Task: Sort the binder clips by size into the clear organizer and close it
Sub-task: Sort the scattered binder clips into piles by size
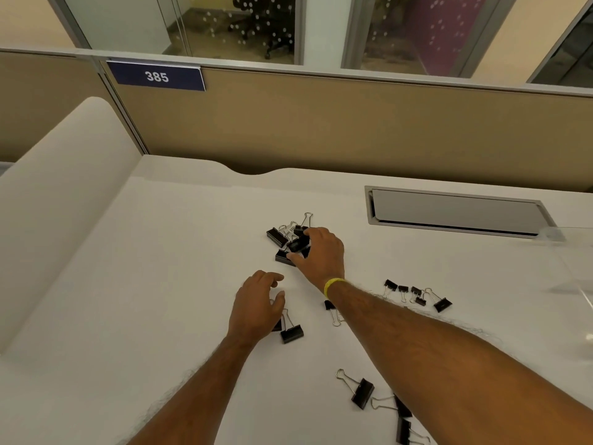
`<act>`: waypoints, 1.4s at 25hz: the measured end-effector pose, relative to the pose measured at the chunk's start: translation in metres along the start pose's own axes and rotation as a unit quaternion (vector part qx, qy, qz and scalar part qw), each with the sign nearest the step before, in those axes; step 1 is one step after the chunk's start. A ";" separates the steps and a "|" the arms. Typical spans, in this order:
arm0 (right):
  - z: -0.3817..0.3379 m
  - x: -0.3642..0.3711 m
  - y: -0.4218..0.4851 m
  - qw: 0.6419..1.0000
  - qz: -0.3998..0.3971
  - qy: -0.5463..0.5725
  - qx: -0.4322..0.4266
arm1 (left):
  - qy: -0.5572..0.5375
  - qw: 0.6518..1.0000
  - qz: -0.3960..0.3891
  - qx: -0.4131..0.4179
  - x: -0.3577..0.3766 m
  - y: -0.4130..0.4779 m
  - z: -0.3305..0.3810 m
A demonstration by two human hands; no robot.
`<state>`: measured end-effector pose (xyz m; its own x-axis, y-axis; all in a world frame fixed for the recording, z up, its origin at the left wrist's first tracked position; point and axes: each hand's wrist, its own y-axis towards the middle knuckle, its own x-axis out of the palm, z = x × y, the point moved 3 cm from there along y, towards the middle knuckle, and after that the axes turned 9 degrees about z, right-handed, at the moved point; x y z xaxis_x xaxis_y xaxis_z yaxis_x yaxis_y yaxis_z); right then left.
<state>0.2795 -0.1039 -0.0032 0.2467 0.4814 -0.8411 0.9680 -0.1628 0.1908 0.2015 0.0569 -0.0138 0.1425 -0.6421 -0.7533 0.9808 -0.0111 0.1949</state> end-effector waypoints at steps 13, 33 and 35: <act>0.083 -0.067 -0.056 0.993 -0.022 0.115 0.030 | 0.000 1.000 -0.018 0.010 0.004 -0.014 0.015; 0.091 -0.090 -0.140 0.990 -0.107 0.075 -0.043 | -0.077 0.996 -0.036 0.037 0.006 -0.078 0.058; 0.082 -0.091 -0.147 0.985 -0.062 0.161 -0.005 | -0.124 0.990 -0.064 -0.034 0.012 -0.081 0.066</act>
<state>0.1109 -0.1944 0.0042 0.1268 0.7461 -0.6536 0.9916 -0.0782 0.1031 0.1153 -0.0005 0.0034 -0.0121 -0.8067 -0.5908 0.9966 -0.0582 0.0591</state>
